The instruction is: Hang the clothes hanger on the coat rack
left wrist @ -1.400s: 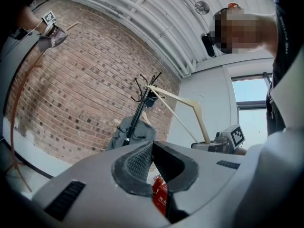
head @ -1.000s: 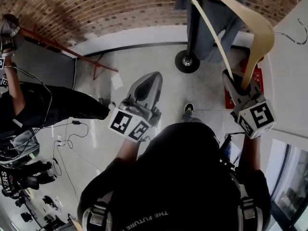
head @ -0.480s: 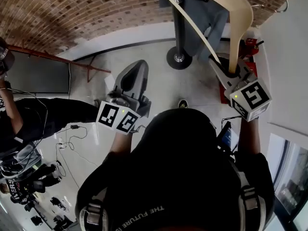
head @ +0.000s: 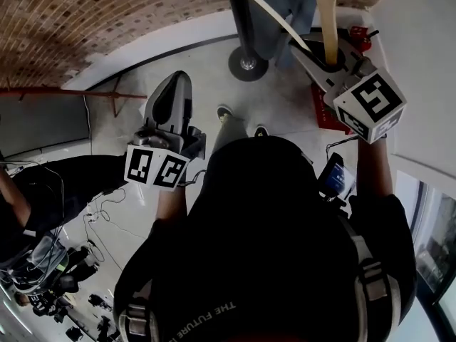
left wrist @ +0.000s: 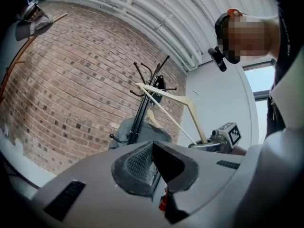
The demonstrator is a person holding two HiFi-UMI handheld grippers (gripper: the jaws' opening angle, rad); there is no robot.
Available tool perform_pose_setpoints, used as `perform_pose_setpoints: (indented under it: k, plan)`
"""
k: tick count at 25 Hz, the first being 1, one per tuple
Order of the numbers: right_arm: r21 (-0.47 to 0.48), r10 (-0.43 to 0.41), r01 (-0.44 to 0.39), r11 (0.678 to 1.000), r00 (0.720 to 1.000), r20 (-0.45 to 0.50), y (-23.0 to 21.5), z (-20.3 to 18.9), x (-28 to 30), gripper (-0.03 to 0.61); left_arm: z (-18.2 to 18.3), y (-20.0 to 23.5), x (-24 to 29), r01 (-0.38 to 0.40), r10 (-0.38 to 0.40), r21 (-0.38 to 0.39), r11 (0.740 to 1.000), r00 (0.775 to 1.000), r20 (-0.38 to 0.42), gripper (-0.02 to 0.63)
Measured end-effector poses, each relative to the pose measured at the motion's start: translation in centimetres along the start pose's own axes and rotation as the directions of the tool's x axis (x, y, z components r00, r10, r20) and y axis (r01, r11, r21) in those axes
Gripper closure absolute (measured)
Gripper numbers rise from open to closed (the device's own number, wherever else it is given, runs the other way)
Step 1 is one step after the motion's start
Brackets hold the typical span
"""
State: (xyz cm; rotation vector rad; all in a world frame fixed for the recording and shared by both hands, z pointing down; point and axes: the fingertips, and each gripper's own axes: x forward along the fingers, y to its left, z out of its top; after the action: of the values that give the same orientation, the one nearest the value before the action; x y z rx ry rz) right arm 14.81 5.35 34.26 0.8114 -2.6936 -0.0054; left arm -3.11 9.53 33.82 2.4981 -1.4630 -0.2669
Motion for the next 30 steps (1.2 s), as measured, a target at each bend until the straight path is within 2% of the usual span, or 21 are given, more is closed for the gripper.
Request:
perform_pose_setpoints:
  k: [5,10,18,24,30]
  plan:
    - [-0.032,-0.014,0.014,0.999,1.000,-0.002,-2.3,0.2,2.3,0.551,-0.3,2.0,3.4,0.034,-0.034,0.013,0.999,0.999,-0.003,0.594]
    - [0.002,-0.015,0.015,1.000,1.000,-0.027,-3.9,0.4,3.8,0.551,0.4,4.0,6.7,0.078,-0.078,0.000,0.997,0.997,-0.026,0.594]
    - [0.009,0.006,-0.006,1.000,0.998,-0.058,-7.0,2.9,7.2,0.551,2.6,8.6,11.7,0.113,-0.113,-0.002,0.994,0.993,-0.022,0.594]
    - [-0.022,0.049,-0.051,0.998,0.995,-0.087,-8.4,4.2,8.7,0.551,3.2,10.6,13.8,0.136,-0.137,-0.013,0.991,0.990,-0.021,0.594]
    - [-0.039,0.042,-0.048,0.998,0.990,-0.137,-9.7,4.9,9.9,0.551,3.0,12.5,14.9,0.148,-0.149,-0.033,0.988,0.988,-0.030,0.594]
